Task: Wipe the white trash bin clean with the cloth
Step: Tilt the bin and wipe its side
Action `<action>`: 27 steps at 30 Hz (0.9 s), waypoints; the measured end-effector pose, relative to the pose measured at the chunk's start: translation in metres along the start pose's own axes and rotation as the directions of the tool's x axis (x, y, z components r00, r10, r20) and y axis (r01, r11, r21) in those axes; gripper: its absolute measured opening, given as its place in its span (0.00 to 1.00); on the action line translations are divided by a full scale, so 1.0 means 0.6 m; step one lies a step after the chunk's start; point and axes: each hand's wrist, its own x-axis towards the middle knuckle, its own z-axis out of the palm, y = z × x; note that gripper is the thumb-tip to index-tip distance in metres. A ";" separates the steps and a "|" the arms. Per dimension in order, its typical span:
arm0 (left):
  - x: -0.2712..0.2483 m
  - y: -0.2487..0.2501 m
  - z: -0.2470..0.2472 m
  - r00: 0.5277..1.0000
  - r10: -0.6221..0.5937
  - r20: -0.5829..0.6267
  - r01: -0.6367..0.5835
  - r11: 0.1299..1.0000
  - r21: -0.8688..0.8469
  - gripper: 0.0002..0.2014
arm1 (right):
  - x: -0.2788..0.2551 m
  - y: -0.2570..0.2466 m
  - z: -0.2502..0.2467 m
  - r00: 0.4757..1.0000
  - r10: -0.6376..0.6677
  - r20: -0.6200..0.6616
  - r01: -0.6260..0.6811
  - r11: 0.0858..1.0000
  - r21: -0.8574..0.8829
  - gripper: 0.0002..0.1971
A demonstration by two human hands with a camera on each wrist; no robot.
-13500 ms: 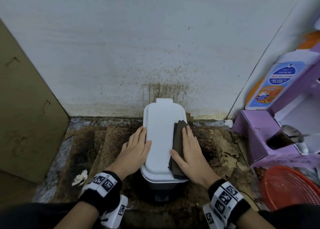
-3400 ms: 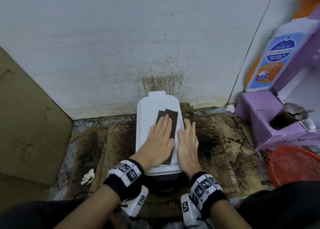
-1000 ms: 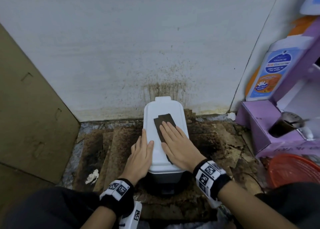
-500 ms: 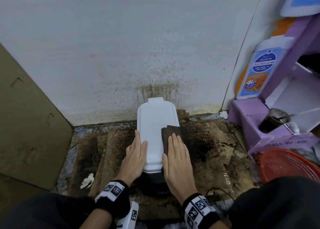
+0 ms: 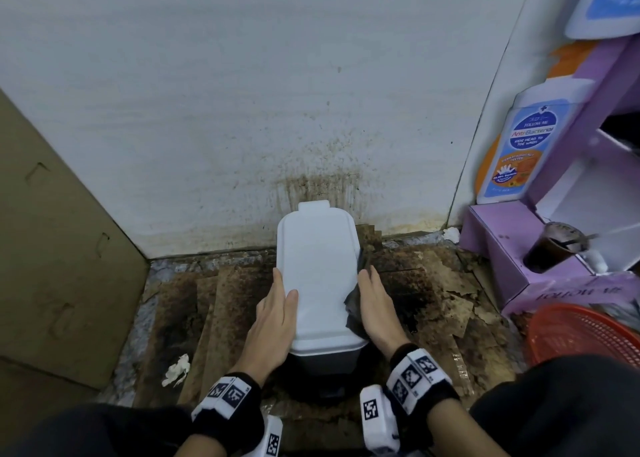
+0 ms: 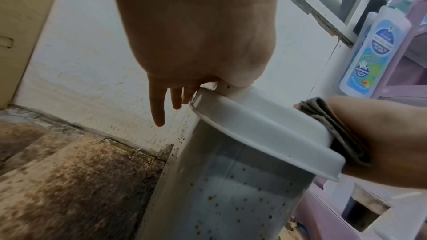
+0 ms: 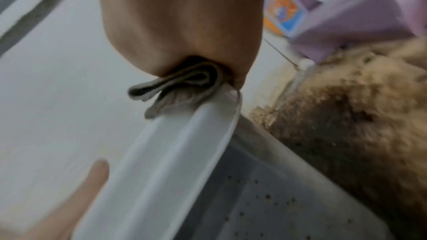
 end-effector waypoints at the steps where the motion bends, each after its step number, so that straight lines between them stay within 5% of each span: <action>1: 0.001 0.000 0.000 1.000 -0.004 0.004 0.004 1.000 -0.015 0.33 | 0.000 -0.003 -0.006 0.999 0.038 0.018 -0.040 0.996 0.081 0.31; 6: 0.006 -0.010 0.002 0.999 0.023 -0.040 -0.013 0.975 0.221 0.36 | 0.005 0.023 -0.002 0.999 0.050 0.020 -0.053 0.958 0.282 0.35; 10: -0.002 -0.012 -0.015 0.980 0.095 -0.176 -0.004 0.889 0.458 0.39 | 0.008 0.037 0.016 1.000 0.015 -0.006 -0.012 0.930 0.368 0.29; 17: -0.005 -0.001 -0.023 0.889 0.353 -0.292 -0.225 0.891 0.395 0.28 | 0.012 0.037 0.047 0.999 -0.026 -0.024 0.034 0.879 0.476 0.16; 27: 0.038 0.018 -0.015 0.867 0.437 -0.238 -0.296 0.837 0.460 0.21 | -0.014 0.019 0.110 0.985 -0.173 0.014 0.153 0.902 0.404 0.22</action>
